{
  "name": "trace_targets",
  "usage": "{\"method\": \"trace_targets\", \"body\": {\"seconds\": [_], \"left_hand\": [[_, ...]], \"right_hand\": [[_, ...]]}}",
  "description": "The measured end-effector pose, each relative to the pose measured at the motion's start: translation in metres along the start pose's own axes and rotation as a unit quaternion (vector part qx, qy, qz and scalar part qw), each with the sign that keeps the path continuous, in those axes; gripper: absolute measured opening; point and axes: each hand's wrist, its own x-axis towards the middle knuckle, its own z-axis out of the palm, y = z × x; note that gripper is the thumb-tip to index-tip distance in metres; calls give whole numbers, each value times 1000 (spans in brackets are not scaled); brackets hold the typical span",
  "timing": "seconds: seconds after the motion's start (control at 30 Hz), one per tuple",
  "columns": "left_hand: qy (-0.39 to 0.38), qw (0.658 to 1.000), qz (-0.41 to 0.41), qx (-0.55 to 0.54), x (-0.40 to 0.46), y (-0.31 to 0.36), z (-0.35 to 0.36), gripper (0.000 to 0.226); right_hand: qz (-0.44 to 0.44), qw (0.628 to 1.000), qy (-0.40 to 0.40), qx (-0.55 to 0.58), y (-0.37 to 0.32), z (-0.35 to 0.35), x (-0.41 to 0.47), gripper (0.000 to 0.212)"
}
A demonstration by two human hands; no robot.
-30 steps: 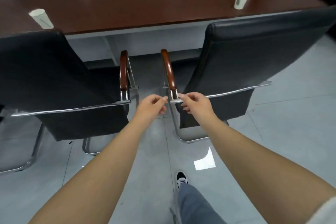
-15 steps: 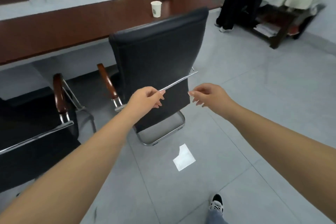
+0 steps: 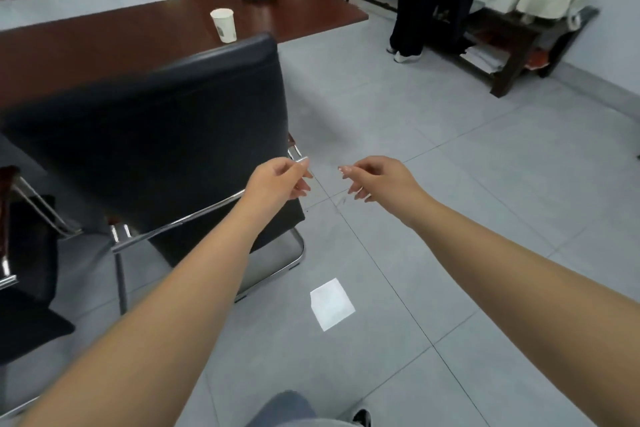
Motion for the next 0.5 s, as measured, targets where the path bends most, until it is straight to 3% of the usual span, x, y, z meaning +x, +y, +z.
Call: {"method": "trace_targets", "body": {"seconds": [0.23,0.5], "left_hand": [[28,998,-48,2,64,6,46,25],[71,991,-98,-54,200,-9,88,28]], "right_hand": [[3,999,-40,-6,13,-33,79,24],[13,996,-83,-42,22,-42,233,25]]}}
